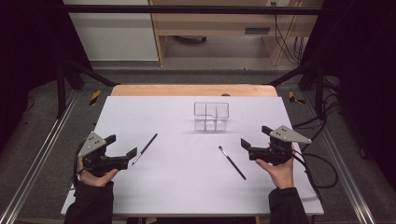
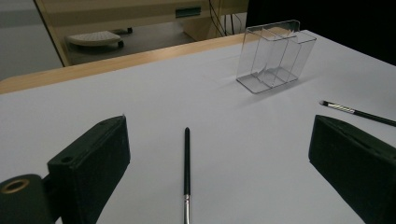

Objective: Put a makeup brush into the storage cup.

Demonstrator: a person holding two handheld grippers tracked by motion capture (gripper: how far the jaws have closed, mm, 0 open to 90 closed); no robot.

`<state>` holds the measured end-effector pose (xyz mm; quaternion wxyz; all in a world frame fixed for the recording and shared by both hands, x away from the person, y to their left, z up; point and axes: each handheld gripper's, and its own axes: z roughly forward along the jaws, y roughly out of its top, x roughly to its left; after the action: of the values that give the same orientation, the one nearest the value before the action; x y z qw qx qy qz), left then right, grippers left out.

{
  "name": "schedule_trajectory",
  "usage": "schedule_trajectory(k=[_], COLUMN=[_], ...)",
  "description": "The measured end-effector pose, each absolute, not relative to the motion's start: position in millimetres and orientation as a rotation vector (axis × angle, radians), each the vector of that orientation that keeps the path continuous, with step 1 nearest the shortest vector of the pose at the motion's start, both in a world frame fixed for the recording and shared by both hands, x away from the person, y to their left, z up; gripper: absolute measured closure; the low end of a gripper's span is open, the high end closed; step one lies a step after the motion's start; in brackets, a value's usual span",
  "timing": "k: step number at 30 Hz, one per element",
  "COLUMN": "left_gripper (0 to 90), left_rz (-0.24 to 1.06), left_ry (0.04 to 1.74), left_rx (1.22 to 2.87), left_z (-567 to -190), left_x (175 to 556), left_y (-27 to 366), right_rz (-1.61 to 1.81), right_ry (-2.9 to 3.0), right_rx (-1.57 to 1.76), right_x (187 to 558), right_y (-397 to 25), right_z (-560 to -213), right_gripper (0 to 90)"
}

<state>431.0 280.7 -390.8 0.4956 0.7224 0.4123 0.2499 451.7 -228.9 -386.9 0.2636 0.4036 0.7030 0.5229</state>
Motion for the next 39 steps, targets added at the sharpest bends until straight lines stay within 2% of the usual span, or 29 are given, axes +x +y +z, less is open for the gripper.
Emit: schedule_trajectory(k=[27, 39], left_gripper=[4.8, 4.9], left_rz=[0.579, 0.576], left_ry=[1.029, 1.026], left_rx=[1.795, 1.813], left_z=[-405, -407], left_x=[436, 436], left_y=[275, 272], right_rz=[1.358, 1.329], right_ry=[1.924, 1.966], right_rx=[1.15, 1.136], right_x=[453, 453], right_y=[-228, -217], right_z=[-390, -385], right_gripper=[7.5, 10.6])
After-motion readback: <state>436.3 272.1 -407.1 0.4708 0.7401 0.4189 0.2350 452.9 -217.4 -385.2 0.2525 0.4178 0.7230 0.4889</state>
